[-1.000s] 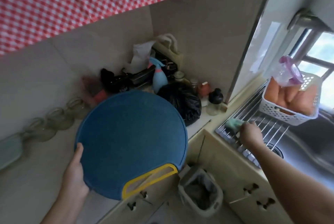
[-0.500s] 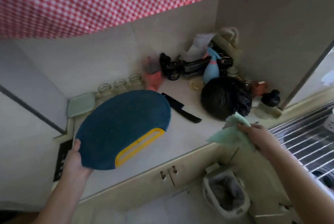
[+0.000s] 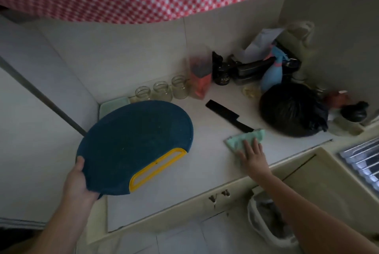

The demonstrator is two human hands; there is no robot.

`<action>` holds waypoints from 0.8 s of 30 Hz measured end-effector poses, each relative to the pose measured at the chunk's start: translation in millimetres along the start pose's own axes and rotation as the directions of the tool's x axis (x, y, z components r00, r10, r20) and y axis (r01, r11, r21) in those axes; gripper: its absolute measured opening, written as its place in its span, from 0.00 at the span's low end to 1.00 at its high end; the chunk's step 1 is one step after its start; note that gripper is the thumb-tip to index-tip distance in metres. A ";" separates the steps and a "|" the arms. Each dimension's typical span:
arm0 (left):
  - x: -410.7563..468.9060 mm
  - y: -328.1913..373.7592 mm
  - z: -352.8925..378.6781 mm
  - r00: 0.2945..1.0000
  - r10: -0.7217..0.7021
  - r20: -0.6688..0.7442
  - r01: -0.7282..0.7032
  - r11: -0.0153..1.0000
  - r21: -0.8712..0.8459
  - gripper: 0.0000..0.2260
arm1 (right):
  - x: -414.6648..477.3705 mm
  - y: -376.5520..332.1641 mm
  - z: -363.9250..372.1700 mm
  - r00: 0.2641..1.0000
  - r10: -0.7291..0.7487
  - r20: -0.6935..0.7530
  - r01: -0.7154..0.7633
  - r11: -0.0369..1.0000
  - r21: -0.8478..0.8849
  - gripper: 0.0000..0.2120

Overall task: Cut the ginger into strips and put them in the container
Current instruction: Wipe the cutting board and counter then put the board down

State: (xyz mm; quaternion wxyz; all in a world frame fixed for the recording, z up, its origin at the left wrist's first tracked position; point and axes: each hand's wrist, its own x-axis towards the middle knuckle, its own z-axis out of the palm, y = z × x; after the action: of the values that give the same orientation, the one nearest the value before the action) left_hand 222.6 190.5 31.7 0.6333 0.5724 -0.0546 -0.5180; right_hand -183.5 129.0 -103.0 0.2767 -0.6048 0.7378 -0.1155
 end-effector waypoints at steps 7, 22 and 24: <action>21.6 20.4 -15.8 0.999 0.037 0.014 -0.037 0.999 0.034 0.16 | 20.3 -19.6 19.6 0.995 0.063 -0.074 -0.070 0.993 -0.095 0.29; 35.2 31.1 -12.6 0.999 0.037 0.039 -0.037 0.999 0.005 0.16 | -49.2 -49.8 101.2 0.629 -0.731 0.264 0.758 0.653 0.002 0.26; 36.2 30.6 -12.1 0.997 0.043 0.058 -0.043 0.999 0.004 0.16 | -53.5 -40.2 96.5 0.613 -0.754 0.236 0.770 0.637 0.037 0.31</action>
State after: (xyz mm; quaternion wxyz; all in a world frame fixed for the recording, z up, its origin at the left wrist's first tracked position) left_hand 265.3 166.7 32.5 0.6408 0.5575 -0.0866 -0.5206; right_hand -91.1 186.4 -147.4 0.2640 -0.8787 0.3772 -0.1264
